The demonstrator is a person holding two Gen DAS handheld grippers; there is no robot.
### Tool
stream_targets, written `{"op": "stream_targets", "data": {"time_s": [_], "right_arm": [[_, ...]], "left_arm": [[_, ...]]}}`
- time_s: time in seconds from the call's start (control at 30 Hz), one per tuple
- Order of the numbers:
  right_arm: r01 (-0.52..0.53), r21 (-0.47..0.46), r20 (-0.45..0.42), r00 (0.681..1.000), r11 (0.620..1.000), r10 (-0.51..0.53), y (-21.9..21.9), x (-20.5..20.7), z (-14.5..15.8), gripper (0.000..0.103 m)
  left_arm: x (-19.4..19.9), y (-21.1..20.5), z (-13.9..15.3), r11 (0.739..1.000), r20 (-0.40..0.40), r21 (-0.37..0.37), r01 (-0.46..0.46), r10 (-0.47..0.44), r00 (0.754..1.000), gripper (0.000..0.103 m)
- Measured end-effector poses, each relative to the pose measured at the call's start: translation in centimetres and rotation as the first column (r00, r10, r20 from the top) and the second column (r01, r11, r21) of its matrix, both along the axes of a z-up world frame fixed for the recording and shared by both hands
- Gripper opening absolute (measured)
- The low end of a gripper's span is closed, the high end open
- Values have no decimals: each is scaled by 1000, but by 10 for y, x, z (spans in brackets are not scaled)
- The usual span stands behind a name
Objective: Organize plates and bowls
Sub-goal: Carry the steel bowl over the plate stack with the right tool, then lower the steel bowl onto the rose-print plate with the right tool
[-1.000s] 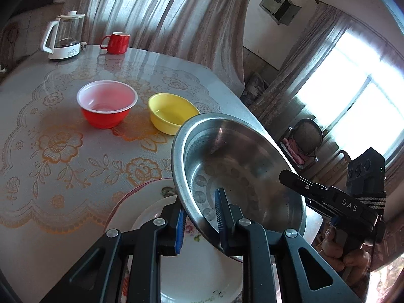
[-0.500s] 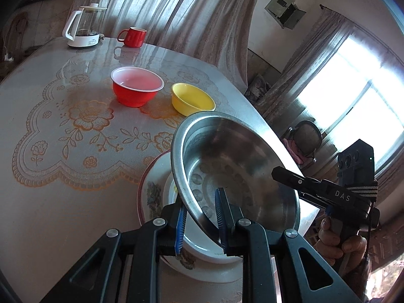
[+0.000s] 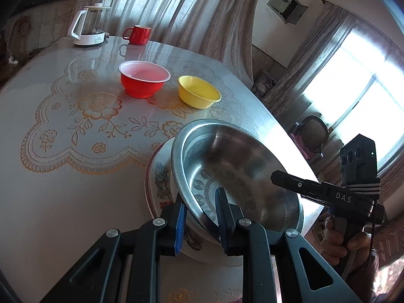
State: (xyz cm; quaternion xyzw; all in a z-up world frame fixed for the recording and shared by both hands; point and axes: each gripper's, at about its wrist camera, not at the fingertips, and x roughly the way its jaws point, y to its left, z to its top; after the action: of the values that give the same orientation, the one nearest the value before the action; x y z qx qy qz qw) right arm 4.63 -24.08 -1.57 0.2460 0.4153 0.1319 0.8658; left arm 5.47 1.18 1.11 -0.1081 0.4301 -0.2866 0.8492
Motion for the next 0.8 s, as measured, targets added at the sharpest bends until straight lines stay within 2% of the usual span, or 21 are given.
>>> {"op": "stream_targets", "data": {"time_s": [0.4, 0.53, 0.7, 0.8], "right_arm": [[-51, -20, 14, 999, 999, 51, 4, -7, -4, 44], [-61, -20, 16, 998, 998, 62, 6, -7, -8, 44], [-74, -124, 50, 996, 990, 81, 23, -5, -5, 44], [-80, -273, 59, 993, 959, 100, 41, -5, -8, 44]], "left_arm": [[-15, -4, 12, 1000, 18, 7, 1, -1, 1000, 22], [-11, -3, 8, 999, -14, 33, -29, 29, 999, 24], [-14, 0, 9, 998, 4, 51, -38, 38, 999, 26], [-12, -4, 8, 998, 1, 61, -23, 23, 1000, 27]]}}
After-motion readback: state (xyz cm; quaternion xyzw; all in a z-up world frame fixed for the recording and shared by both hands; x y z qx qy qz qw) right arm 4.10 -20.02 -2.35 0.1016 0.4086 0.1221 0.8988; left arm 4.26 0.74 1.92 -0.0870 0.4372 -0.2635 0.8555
